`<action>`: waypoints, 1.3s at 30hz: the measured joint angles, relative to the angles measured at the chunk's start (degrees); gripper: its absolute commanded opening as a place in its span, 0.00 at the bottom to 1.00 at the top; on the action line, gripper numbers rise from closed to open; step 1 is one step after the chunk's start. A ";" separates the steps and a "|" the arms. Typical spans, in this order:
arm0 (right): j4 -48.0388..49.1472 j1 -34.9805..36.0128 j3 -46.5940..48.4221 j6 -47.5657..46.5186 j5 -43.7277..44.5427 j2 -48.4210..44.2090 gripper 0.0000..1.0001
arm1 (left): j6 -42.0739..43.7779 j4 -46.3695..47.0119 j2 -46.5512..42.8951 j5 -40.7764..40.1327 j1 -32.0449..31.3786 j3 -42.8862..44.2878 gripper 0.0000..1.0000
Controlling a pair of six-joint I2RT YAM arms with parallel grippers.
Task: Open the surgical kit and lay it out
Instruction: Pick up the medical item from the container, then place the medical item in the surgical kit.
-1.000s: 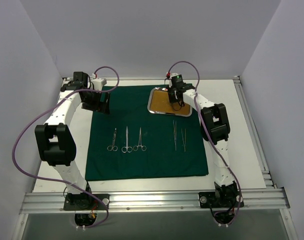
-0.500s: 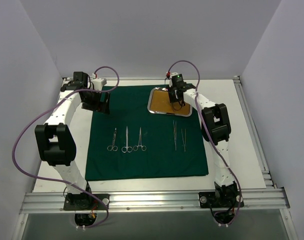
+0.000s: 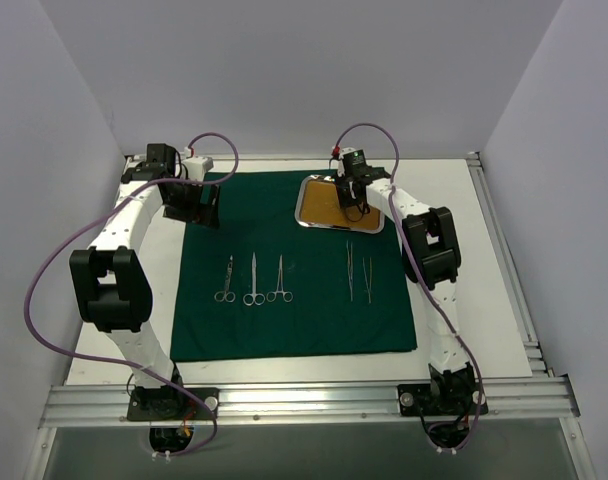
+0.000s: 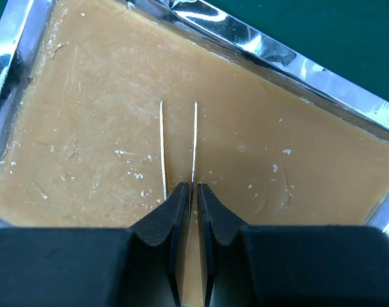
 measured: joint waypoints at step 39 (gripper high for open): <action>16.79 2.93 -57.29 18.67 18.56 -51.45 0.00 | -0.04 -0.15 -0.66 0.98 0.00 0.00 0.97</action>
